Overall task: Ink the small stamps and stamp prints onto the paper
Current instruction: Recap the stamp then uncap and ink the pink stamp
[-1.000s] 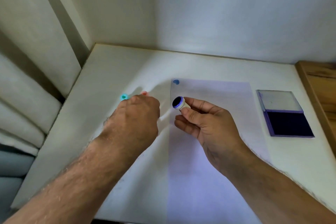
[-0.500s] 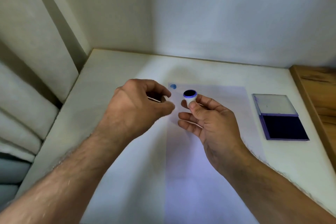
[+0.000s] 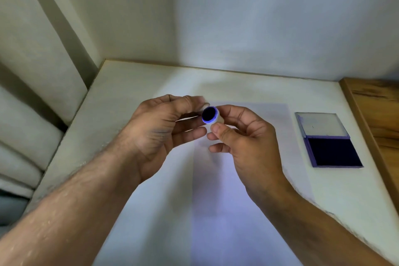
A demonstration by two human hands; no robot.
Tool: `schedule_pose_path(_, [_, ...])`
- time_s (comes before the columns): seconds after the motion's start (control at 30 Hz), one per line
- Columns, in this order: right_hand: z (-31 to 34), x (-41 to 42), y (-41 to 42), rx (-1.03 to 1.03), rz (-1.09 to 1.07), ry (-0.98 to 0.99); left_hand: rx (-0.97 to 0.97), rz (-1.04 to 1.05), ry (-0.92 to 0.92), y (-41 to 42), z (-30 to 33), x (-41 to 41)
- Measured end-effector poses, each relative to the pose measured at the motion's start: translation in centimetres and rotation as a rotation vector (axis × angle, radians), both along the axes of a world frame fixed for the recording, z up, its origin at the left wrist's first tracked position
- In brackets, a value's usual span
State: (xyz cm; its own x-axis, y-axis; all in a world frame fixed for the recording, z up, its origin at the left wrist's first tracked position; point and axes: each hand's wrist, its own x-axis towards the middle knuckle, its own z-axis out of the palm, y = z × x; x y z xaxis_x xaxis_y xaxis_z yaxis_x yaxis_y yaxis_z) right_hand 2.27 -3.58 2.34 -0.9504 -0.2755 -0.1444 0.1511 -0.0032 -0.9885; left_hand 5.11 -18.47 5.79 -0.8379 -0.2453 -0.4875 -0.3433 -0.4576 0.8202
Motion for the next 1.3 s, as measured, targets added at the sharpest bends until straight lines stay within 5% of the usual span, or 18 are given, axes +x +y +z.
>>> schedule_pose_path(1.03, [0.1, -0.2, 0.8, 0.316, -0.12, 0.654, -0.084, -0.162, 0.084, -0.6, -1.2, -0.2])
schedule_pose_path(1.3, [1.0, -0.1, 1.3, 0.116, -0.014, 0.237, -0.202, -0.206, 0.103, -1.3, -1.1, 0.1])
